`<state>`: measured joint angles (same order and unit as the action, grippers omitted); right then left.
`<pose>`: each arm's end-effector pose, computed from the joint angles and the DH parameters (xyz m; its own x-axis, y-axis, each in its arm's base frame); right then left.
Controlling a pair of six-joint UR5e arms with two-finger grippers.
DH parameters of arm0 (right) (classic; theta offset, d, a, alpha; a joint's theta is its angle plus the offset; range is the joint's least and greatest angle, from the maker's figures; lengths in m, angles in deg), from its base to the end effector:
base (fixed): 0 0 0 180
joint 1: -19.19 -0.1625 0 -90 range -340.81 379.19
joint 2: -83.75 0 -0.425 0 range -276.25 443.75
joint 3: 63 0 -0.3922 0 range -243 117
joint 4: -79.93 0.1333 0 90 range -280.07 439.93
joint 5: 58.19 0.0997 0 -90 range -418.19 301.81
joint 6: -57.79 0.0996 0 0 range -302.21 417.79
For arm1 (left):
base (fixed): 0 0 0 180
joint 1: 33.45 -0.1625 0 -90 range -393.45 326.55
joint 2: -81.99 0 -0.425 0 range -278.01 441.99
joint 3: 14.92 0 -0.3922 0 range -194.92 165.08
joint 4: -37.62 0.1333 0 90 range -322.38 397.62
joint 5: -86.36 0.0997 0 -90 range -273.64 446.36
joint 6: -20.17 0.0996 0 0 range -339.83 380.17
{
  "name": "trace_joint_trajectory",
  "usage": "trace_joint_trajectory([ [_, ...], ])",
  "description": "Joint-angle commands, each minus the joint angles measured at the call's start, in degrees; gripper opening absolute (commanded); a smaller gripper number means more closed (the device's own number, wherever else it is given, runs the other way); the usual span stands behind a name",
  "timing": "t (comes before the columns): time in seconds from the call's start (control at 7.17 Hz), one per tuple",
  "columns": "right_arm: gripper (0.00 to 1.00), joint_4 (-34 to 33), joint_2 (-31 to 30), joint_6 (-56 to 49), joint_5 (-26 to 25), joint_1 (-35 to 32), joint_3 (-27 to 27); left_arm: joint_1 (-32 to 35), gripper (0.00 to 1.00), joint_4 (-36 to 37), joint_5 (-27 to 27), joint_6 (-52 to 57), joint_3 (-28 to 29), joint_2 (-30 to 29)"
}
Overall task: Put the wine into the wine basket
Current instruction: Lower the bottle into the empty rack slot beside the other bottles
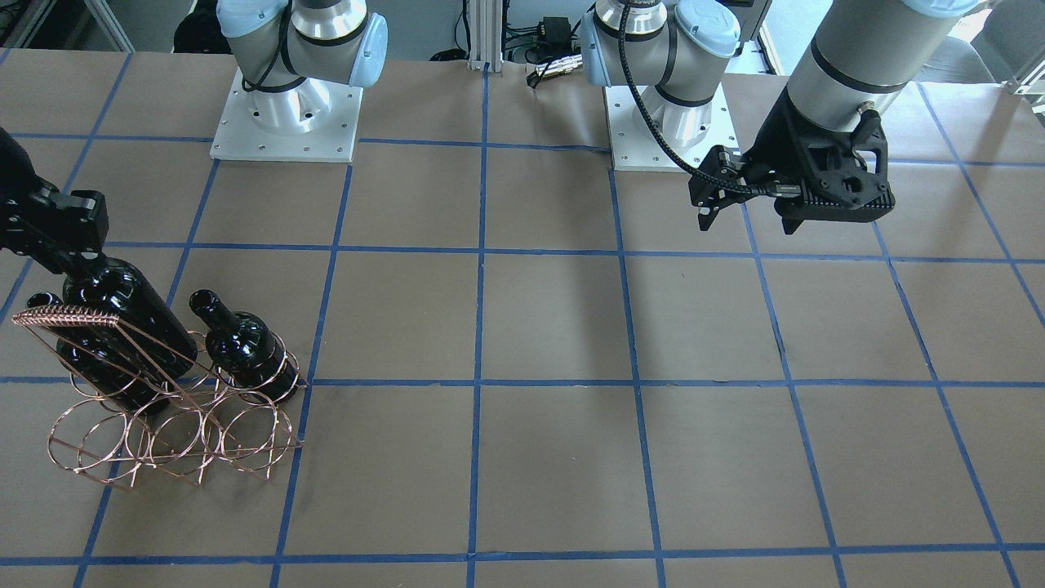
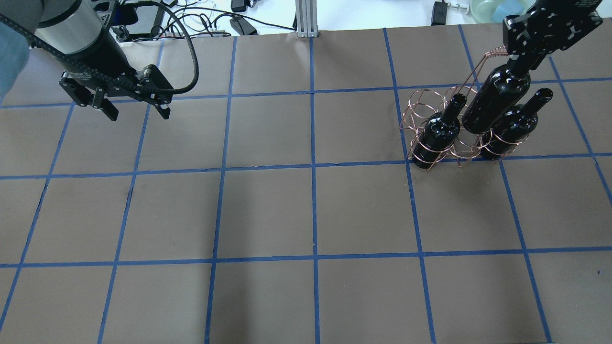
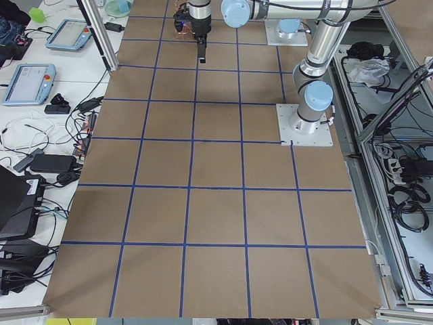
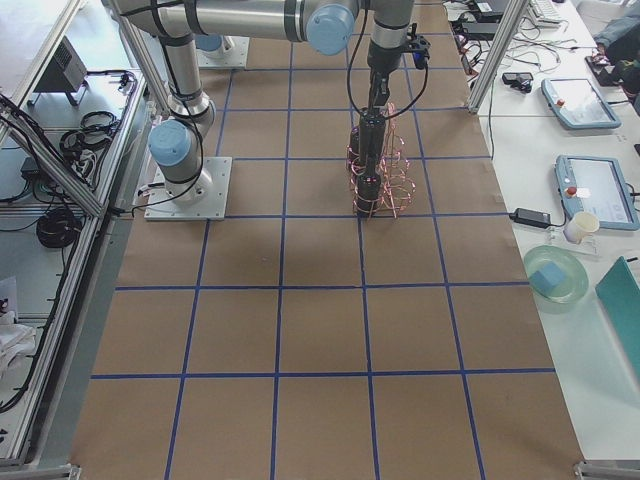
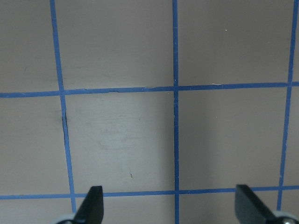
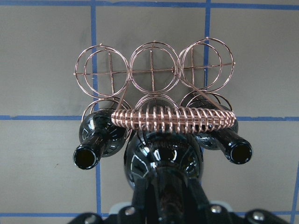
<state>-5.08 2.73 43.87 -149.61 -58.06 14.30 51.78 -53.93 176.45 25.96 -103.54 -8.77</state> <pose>0.0051 -0.5704 0.5060 -0.9996 -0.0209 0.0187 -0.0204 0.9994 0.0275 -0.0914 -0.5052 0.4905 -0.9998 0.0178 0.0001 0.0178 0.9997 0.0163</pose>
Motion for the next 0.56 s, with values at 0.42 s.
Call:
trace_joint_trajectory([
  [0.42,0.0,-0.9,0.5,-0.5,0.3,0.0,1.1,-1.4,1.0,0.9,-0.4,0.2,-0.7,-0.4],
])
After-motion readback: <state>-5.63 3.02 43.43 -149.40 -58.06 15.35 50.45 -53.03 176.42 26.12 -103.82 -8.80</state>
